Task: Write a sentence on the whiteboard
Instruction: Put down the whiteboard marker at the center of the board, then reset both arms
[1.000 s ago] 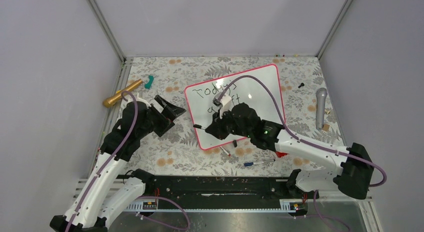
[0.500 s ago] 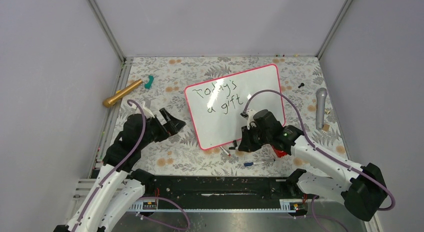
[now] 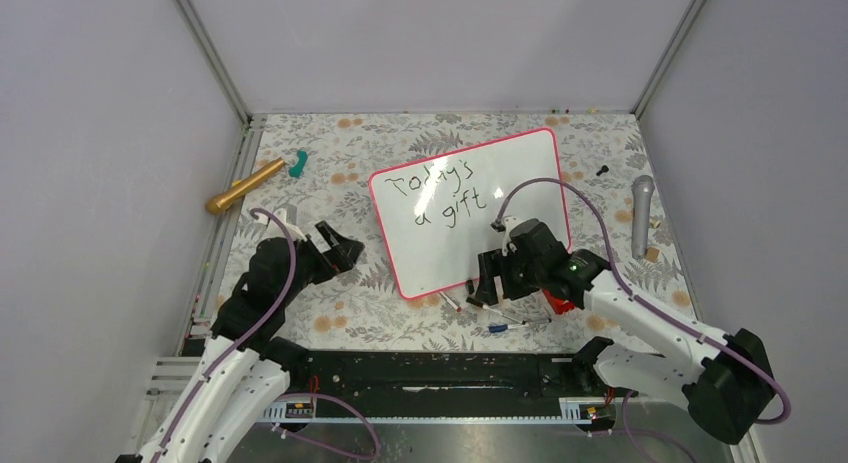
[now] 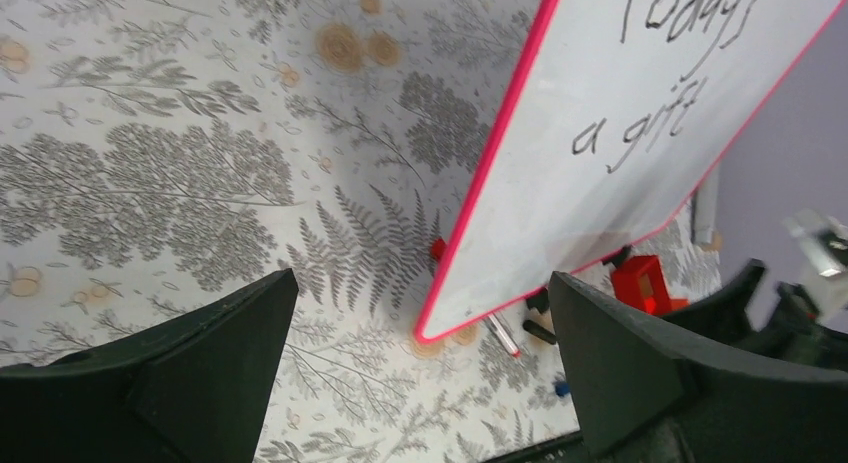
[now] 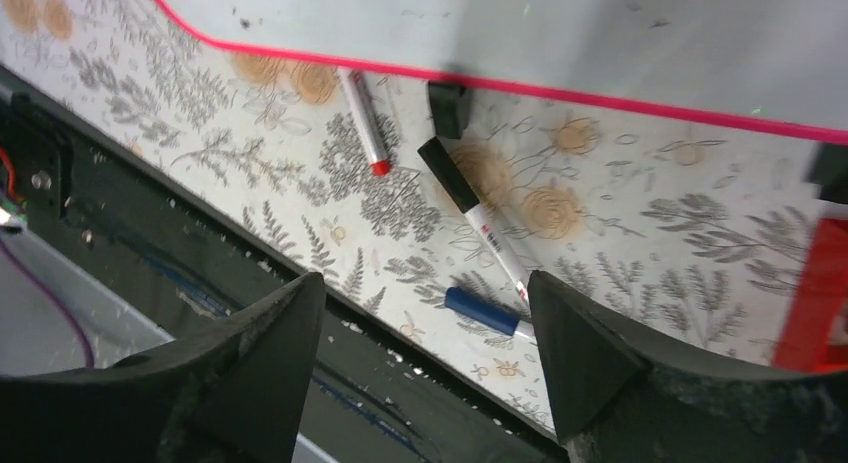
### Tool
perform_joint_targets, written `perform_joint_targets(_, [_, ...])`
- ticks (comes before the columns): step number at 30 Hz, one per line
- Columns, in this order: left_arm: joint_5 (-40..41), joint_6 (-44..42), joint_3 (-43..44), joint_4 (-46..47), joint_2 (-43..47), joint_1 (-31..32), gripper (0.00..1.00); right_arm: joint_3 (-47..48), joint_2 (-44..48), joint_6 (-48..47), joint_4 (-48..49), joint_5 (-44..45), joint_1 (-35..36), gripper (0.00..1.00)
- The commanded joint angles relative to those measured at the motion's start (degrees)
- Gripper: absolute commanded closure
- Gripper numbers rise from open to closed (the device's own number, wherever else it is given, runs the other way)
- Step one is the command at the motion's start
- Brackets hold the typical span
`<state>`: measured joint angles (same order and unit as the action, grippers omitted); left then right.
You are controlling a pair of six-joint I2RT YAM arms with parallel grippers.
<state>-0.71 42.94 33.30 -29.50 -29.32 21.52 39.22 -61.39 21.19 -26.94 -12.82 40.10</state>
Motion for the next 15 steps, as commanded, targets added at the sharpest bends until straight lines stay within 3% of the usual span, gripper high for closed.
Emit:
perform_joint_targets(1, [8.1, -3.6, -3.6, 7.8, 5.1, 0.0, 0.01, 1.9, 6.6, 1.8, -1.3, 13.0, -0.4, 0.16])
perform_joint_targets(8, [21.5, -7.2, -7.8, 11.9, 10.0, 0.0, 0.01, -1.2, 17.6, 1.4, 1.9, 39.3, -0.5, 0.17])
perform_joint_targets(12, [26.4, -10.5, -12.6, 20.7, 7.6, 0.4, 0.01, -7.1, 23.1, -3.4, 13.6, 52.0, -0.5, 0.17])
perform_joint_targets(15, [27.2, -16.5, -15.5, 29.5, 5.3, 0.9, 0.01, -15.4, 26.0, -14.9, 30.8, 57.2, -0.5, 0.19])
